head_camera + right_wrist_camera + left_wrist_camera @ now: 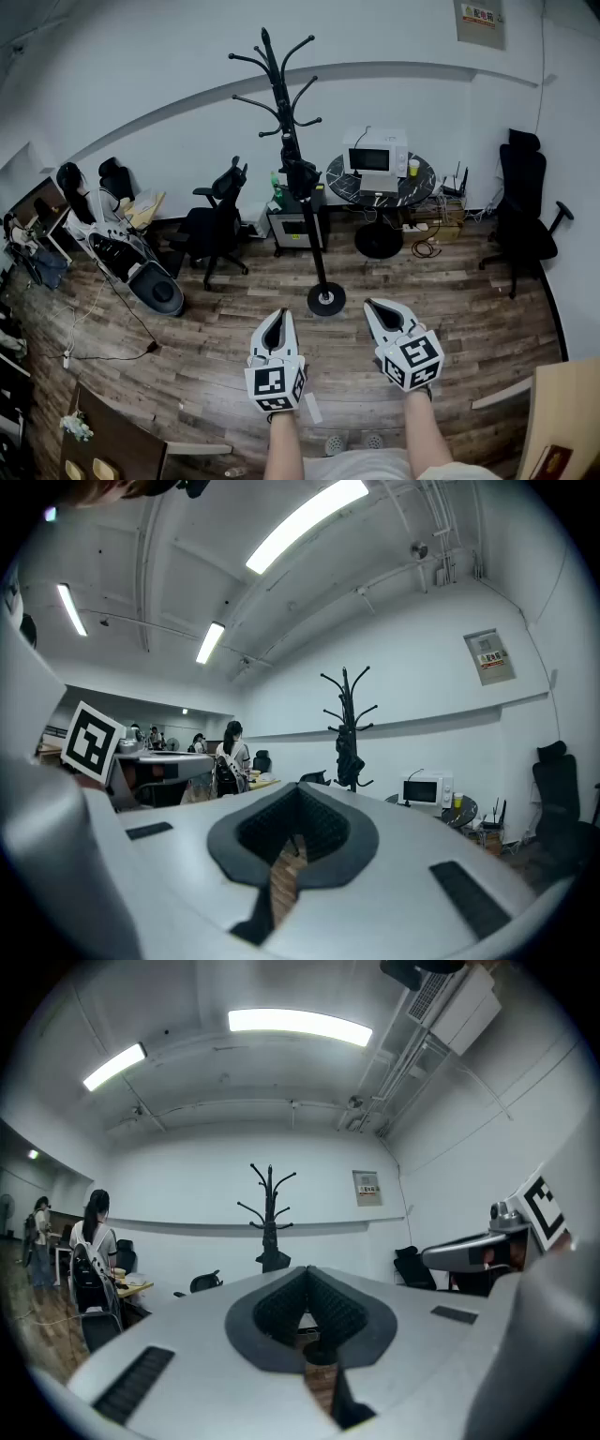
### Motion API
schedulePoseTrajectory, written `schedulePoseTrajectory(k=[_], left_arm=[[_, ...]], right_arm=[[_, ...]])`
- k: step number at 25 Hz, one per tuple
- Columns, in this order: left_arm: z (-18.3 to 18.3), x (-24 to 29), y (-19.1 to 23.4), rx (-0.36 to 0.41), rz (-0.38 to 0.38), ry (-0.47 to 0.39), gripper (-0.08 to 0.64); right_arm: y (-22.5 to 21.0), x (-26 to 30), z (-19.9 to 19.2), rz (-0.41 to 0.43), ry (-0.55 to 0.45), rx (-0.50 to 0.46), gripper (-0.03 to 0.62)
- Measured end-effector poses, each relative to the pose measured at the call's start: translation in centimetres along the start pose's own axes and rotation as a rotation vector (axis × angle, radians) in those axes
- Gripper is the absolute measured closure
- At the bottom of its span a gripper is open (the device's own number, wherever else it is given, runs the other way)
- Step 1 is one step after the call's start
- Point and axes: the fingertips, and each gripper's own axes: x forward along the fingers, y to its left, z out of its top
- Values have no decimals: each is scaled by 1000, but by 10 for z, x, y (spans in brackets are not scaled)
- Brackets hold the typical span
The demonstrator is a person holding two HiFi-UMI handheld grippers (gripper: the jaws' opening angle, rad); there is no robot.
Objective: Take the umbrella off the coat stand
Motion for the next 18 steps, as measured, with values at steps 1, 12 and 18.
schedulePoseTrajectory(k=[1,12,18], left_arm=[[-2,-1,-1,-5,-8,-5,538],[-13,-13,-8,-33,-27,-29,537],[-21,-20,-2,-48,-38,-21,468]], right_arm=[[2,0,0,-4,-7,9,584],[-5,-8,-15,-103,10,52,584],[11,0,-25,-58,24,67,457]])
